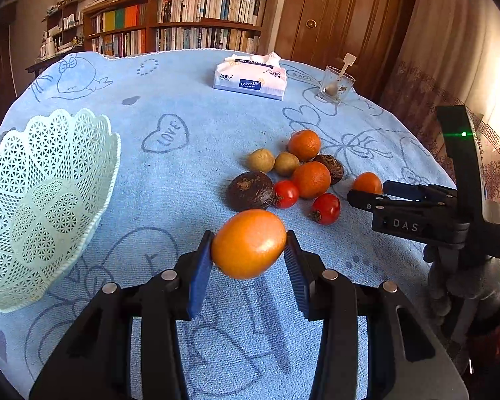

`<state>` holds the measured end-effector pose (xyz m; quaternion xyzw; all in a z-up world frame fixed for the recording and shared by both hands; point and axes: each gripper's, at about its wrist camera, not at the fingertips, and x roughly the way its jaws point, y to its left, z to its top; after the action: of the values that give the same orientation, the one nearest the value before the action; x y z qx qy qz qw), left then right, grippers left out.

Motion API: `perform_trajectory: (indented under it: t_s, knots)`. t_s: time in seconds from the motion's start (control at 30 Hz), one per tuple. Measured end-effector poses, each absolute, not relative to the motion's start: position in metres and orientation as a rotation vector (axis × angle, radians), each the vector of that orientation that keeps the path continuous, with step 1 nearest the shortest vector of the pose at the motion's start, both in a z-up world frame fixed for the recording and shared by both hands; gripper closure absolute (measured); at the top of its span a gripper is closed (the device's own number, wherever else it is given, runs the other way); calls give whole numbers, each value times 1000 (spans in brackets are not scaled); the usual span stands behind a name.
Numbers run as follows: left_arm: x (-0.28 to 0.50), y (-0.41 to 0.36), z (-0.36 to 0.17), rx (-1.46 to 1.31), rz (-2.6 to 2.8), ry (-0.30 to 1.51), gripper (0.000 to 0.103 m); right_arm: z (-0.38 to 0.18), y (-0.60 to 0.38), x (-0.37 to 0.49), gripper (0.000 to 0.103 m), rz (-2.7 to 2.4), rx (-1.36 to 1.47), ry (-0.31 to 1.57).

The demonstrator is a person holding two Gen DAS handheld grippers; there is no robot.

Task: Organize fruits
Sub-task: 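Grasp the large orange fruit with the left tool while the right tool grasps a tangerine, then drop the large orange fruit into the mint basket with the left tool while the right drops its tangerine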

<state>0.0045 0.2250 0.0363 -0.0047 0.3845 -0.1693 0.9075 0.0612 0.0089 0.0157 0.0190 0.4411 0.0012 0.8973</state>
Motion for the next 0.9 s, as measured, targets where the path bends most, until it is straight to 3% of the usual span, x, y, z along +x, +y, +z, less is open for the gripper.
perform_trajectory:
  t_s: [0.37,0.9]
  knots:
    - [4,245,45,-45,-324,768,59,18,17,55,61,5,45,891]
    - [1,316,79,-123,-179,648,59,45,31,33,61,5,117,828]
